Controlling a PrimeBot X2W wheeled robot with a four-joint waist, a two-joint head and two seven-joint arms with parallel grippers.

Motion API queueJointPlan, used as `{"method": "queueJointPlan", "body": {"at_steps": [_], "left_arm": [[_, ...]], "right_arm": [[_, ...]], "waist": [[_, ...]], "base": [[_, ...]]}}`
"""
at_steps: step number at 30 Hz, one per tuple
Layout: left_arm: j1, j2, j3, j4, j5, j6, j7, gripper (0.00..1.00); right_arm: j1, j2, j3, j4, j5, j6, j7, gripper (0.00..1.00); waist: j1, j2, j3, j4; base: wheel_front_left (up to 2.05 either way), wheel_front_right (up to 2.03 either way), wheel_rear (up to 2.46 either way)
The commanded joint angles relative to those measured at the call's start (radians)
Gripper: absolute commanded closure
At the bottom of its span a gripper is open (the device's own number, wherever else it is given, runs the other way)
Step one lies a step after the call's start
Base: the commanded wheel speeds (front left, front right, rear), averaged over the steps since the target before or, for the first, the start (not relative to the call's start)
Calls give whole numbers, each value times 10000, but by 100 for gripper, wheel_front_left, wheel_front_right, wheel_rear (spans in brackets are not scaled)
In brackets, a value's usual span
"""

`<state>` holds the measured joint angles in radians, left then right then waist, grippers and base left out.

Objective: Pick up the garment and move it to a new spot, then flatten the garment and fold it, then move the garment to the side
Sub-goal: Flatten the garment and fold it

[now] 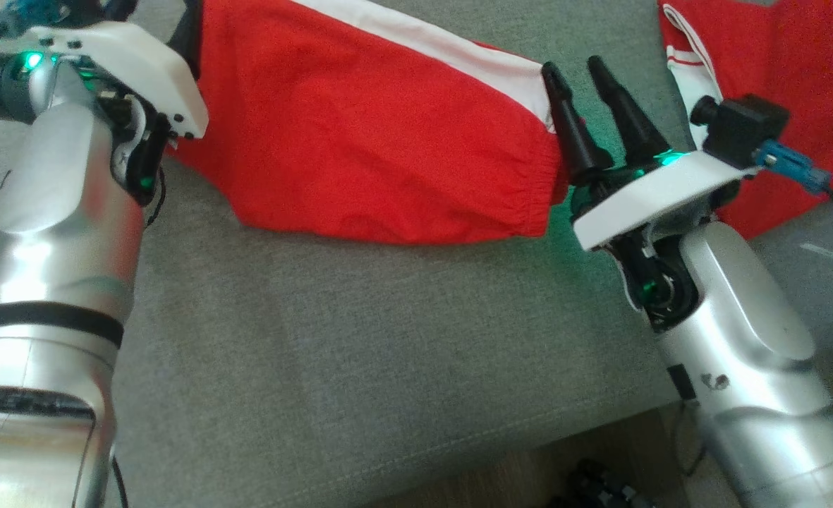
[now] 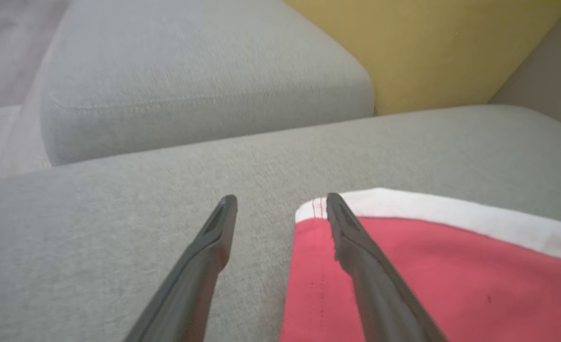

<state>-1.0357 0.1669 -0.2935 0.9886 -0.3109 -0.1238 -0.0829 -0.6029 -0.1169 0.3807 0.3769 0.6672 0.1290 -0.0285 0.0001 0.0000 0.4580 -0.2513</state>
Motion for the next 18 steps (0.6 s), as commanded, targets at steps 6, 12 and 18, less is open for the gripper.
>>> {"method": "queueJointPlan", "body": {"at_steps": [6, 12, 18], "left_arm": [[750, 160, 430, -944, 119, 1030, -1702, 0], [2893, 117, 866, -4408, 716, 2215, -1783, 0], [5284, 44, 1106, -7296, 1285, 3000, -1786, 0]], "right_arm": [[696, -821, -112, -639, -1160, 17, -1642, 0], [1712, -1080, -1285, -1669, -2777, 17, -1942, 0], [3043, -832, -2177, -3085, -3756, 17, -1289, 0]], "waist": [[-1, 0, -465, 446], [-1, 0, -797, 1011], [-1, 0, -1114, 1451]], "base": [[0, 0, 0], [0, 0, 0], [0, 0, 0]]}}
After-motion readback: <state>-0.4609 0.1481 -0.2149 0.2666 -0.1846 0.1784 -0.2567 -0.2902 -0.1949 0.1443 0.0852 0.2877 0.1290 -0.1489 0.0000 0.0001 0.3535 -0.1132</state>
